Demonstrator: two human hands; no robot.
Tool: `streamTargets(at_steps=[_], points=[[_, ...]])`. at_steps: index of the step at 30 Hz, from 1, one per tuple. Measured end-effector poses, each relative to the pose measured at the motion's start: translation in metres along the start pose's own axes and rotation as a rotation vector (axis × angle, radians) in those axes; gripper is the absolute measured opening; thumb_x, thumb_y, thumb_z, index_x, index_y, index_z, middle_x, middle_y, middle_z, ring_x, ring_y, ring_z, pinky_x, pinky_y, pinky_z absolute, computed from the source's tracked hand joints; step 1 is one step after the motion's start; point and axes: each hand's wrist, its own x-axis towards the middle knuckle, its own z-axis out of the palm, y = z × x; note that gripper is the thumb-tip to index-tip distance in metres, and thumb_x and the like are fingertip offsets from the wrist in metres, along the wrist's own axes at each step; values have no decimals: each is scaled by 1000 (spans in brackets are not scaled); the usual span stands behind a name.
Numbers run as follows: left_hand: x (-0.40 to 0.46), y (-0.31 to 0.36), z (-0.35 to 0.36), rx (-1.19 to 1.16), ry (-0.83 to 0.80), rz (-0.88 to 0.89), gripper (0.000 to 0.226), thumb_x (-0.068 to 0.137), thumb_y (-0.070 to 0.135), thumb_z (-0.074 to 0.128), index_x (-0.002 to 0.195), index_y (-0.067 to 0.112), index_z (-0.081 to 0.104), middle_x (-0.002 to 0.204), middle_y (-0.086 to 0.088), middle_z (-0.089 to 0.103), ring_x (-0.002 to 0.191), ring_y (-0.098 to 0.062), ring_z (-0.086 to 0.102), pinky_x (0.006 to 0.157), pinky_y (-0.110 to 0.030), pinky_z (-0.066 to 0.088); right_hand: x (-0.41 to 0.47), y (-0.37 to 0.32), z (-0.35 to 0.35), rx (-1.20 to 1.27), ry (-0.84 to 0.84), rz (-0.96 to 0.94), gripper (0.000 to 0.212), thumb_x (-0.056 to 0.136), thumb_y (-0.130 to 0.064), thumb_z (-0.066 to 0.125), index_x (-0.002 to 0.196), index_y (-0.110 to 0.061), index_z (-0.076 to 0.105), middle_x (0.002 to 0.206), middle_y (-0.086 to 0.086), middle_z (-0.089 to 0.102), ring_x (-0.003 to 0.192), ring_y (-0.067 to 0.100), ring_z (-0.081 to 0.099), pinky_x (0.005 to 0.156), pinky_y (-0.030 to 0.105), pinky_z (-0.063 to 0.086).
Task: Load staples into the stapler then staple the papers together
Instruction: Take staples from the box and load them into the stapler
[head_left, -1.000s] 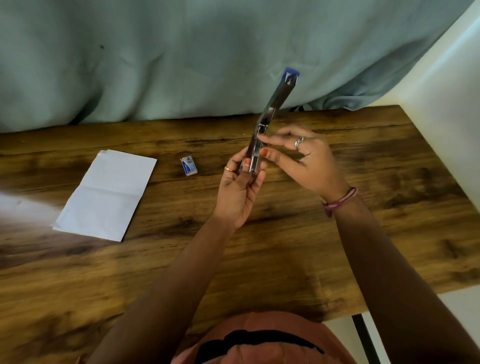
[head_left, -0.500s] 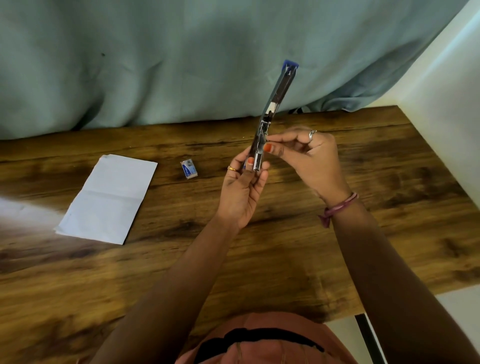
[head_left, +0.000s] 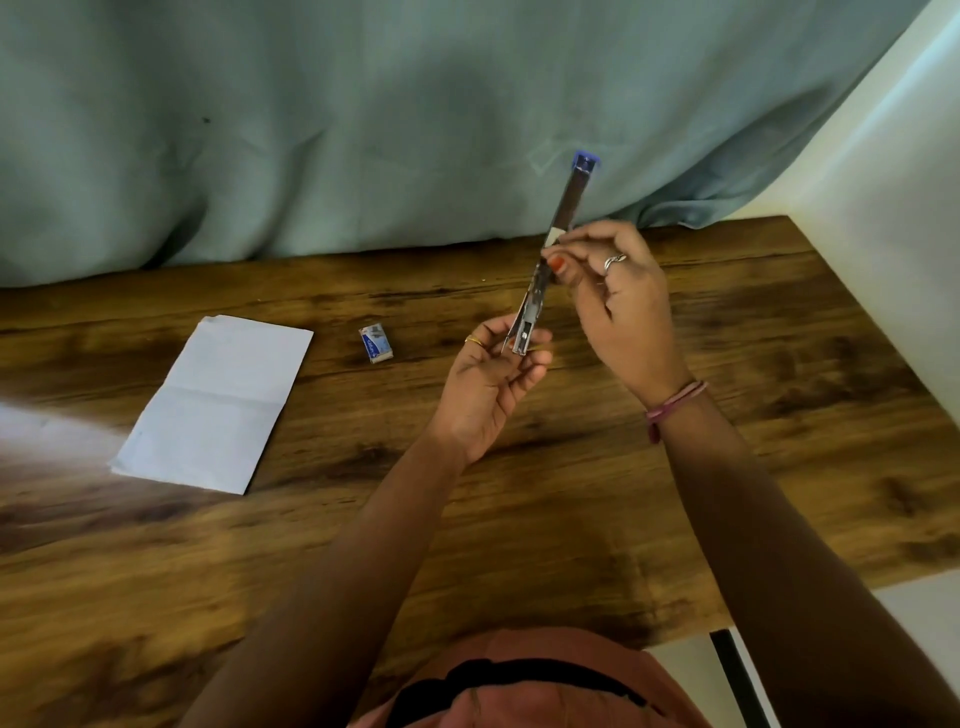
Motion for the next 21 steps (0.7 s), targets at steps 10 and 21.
streamTargets(at_steps=[10,21], points=[[-3,-9,4,35,84,39,29,98,-7,36,114,12,53,92,-5,74,76,-12,69,71,-21,57,-5,0,1,204,-30,212,28,88,-33,64,112,-19,60,119,3,53,88,0,63,67,14,53],[-6,-14,7,138,148,74,27,99,-6,37,115,11,51,90,-1,75,73,-9,69,70,-19,56,-36,8,-3,-53,-67,86,13,89,-17,63,100,-11,65,90,0,59,73,9,55,64,25,49]])
